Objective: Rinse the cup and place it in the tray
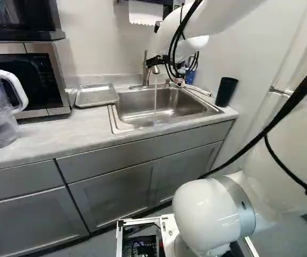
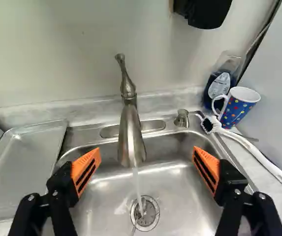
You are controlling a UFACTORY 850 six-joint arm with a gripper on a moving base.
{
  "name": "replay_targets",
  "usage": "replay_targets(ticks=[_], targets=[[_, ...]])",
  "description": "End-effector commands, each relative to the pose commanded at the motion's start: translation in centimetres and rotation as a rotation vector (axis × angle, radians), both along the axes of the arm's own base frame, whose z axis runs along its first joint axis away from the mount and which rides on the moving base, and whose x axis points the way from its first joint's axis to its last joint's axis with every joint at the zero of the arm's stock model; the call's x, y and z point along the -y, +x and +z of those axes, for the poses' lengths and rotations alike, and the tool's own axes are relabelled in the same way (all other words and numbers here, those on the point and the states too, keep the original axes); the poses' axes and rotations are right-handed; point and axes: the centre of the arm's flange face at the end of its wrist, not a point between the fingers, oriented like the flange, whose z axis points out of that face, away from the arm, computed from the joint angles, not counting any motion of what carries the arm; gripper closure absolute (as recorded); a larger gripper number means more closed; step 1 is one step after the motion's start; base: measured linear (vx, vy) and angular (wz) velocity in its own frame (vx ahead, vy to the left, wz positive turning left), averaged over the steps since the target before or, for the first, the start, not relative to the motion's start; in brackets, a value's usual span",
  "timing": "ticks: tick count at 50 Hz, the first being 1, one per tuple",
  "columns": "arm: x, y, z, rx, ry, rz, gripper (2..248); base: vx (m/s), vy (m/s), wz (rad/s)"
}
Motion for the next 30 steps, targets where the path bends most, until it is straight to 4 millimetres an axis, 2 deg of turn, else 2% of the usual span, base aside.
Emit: replay_targets(ticks=[10,30], targets=[[0.5,-1.1,-0.3,-0.026,-0.002,-0.01,3,0.0,0.0,0.0],[1.2,-1.9,-0.8,-0.082,-0.004,-0.025,3,0.0,0.0,0.0]])
